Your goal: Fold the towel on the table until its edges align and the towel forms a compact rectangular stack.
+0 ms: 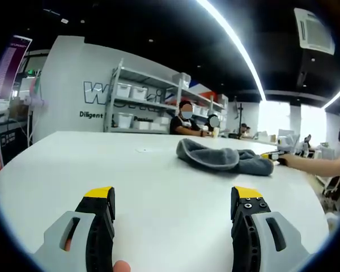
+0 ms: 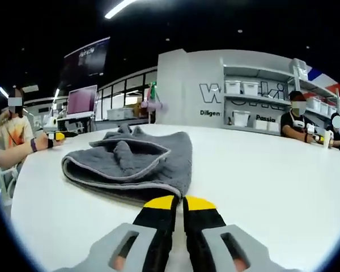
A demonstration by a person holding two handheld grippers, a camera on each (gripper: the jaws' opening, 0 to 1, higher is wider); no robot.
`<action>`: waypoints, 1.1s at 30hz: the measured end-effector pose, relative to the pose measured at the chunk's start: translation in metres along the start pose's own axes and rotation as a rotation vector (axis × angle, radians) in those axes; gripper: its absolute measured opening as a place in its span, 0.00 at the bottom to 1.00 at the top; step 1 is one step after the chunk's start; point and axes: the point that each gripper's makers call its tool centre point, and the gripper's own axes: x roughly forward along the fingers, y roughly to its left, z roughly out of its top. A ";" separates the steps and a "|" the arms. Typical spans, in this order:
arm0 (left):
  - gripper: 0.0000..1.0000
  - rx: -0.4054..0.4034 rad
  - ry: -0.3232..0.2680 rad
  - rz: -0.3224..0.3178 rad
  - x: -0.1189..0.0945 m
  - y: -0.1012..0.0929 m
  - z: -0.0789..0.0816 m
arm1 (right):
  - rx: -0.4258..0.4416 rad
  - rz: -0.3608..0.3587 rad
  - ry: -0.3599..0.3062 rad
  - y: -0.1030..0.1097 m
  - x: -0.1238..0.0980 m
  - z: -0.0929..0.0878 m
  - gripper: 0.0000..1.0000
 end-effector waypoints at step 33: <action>0.82 -0.017 -0.010 -0.005 0.002 0.006 0.004 | -0.036 0.017 0.037 -0.060 0.104 0.015 0.00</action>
